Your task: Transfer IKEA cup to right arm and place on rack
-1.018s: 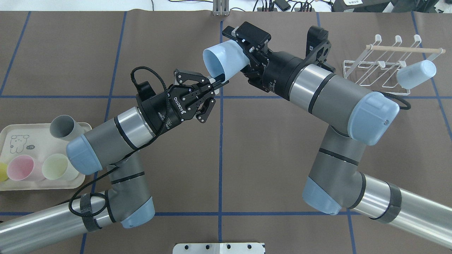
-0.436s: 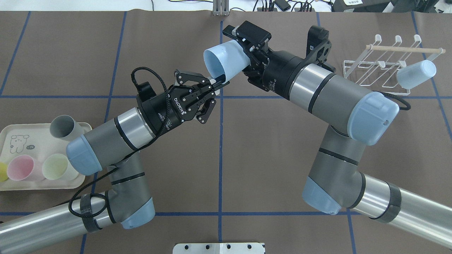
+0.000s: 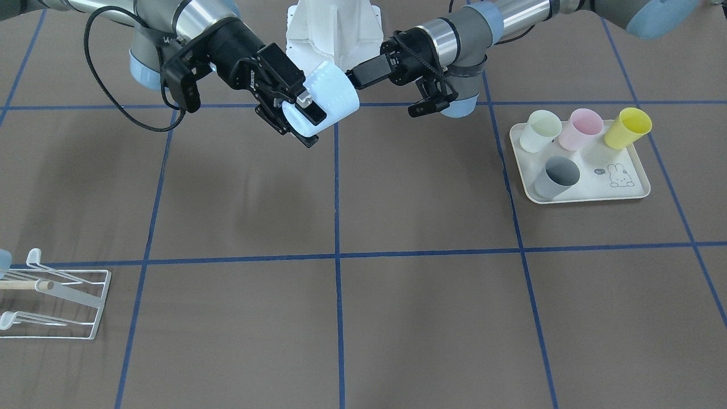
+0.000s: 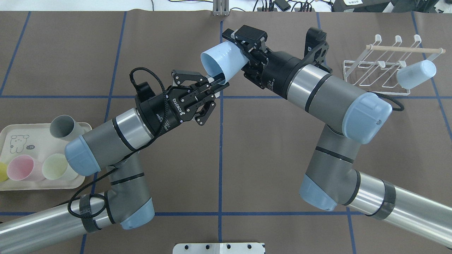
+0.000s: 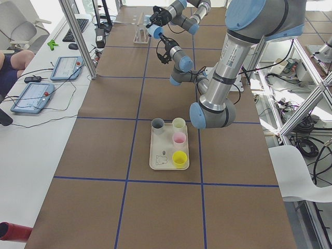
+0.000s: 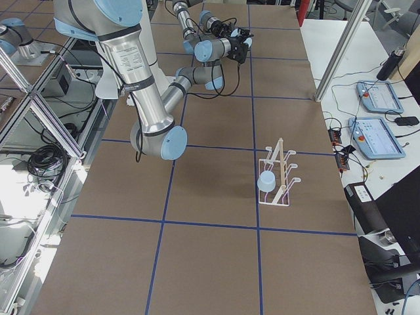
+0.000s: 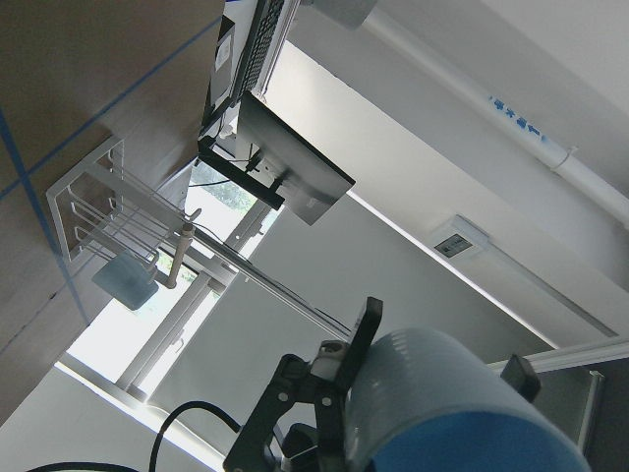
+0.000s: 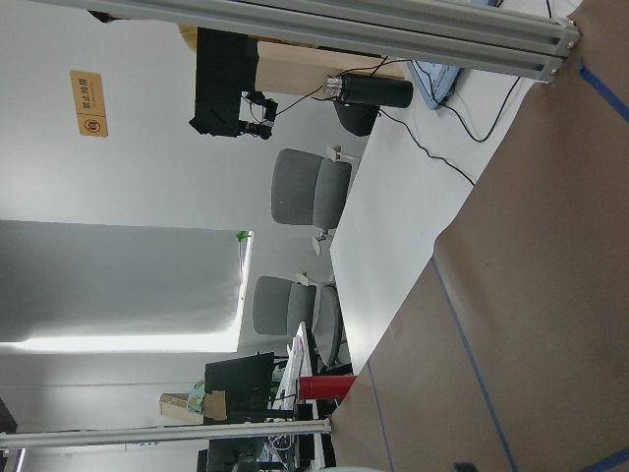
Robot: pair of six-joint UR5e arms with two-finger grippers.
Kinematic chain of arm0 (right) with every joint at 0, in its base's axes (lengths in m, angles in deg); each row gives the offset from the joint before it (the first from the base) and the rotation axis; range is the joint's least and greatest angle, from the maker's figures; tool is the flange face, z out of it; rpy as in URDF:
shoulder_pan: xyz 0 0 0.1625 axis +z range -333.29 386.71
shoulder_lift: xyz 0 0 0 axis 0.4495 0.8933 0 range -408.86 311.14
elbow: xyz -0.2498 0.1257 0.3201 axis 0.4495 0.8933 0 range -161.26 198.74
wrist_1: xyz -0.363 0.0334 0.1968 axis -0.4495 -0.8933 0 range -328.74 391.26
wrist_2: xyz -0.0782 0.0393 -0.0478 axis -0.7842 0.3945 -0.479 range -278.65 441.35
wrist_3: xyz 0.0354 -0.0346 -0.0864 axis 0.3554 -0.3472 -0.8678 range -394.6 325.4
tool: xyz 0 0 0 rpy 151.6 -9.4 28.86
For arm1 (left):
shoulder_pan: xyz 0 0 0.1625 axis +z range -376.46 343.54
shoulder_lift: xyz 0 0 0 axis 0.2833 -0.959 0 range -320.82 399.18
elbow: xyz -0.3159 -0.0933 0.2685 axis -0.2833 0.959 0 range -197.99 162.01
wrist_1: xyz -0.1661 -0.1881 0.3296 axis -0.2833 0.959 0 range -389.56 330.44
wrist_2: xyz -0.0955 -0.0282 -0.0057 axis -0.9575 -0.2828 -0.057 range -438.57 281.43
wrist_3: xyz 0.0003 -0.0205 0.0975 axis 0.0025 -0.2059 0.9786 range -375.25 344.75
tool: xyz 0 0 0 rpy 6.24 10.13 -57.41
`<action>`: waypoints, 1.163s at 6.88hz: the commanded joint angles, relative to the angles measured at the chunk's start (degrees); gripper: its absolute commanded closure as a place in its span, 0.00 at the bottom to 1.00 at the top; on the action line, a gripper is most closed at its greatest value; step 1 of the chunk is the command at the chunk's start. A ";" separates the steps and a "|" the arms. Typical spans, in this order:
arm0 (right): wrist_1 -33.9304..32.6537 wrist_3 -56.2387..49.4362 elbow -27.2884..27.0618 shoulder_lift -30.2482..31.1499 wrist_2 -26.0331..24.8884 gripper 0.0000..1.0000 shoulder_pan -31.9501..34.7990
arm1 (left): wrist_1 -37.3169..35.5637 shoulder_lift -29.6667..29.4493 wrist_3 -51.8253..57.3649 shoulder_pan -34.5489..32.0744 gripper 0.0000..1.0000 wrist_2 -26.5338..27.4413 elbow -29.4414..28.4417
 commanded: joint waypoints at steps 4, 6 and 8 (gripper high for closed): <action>0.61 0.02 1.02 0.03 2.59 1.00 6.46 | -0.52 0.55 0.14 -0.64 0.00 -0.51 0.47; 0.52 -0.68 4.87 0.29 15.64 1.00 18.38 | -0.87 0.99 0.75 -2.73 0.00 -3.30 0.56; 0.35 -10.91 9.35 1.52 21.67 1.00 26.76 | -1.92 2.91 4.87 -6.25 0.00 -9.18 0.73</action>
